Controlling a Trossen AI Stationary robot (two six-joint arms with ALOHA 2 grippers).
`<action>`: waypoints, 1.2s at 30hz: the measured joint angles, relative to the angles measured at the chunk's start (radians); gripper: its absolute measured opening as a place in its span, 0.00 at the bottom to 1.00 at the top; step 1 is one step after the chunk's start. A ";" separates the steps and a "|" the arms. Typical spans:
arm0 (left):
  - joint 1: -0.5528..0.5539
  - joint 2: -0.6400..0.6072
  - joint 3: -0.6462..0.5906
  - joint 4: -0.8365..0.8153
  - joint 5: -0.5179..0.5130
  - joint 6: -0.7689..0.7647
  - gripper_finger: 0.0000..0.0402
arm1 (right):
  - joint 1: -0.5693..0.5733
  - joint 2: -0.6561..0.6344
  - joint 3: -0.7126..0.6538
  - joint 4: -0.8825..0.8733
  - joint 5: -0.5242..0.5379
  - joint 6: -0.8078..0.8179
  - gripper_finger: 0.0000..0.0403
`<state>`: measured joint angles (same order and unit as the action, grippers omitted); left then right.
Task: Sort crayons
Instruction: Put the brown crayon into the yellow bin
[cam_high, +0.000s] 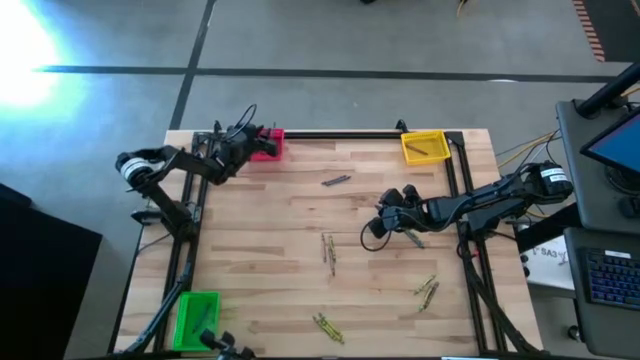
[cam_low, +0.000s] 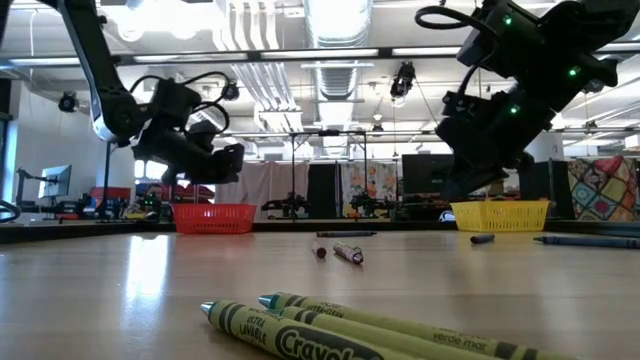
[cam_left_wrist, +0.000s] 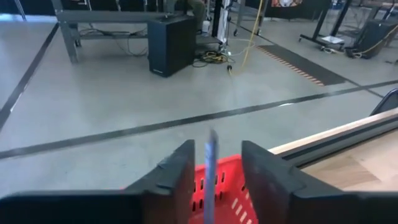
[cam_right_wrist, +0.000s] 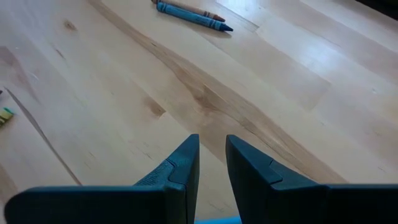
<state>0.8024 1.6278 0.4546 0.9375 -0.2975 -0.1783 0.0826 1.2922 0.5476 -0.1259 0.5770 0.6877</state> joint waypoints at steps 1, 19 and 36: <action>0.000 -0.004 -0.005 0.000 0.000 -0.012 0.32 | 0.000 0.000 0.000 0.002 0.000 0.002 0.18; -0.163 -0.159 -0.385 0.475 0.259 -0.030 0.42 | -0.126 0.000 0.001 0.131 -0.007 -0.330 0.18; -0.496 -0.156 -0.398 0.474 0.173 -0.021 0.39 | -0.387 0.416 0.431 0.053 -0.342 -0.764 0.35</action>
<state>0.3061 1.4715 0.0570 1.4117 -0.1241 -0.1996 -0.3044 1.7084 0.9790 -0.0725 0.2352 -0.0764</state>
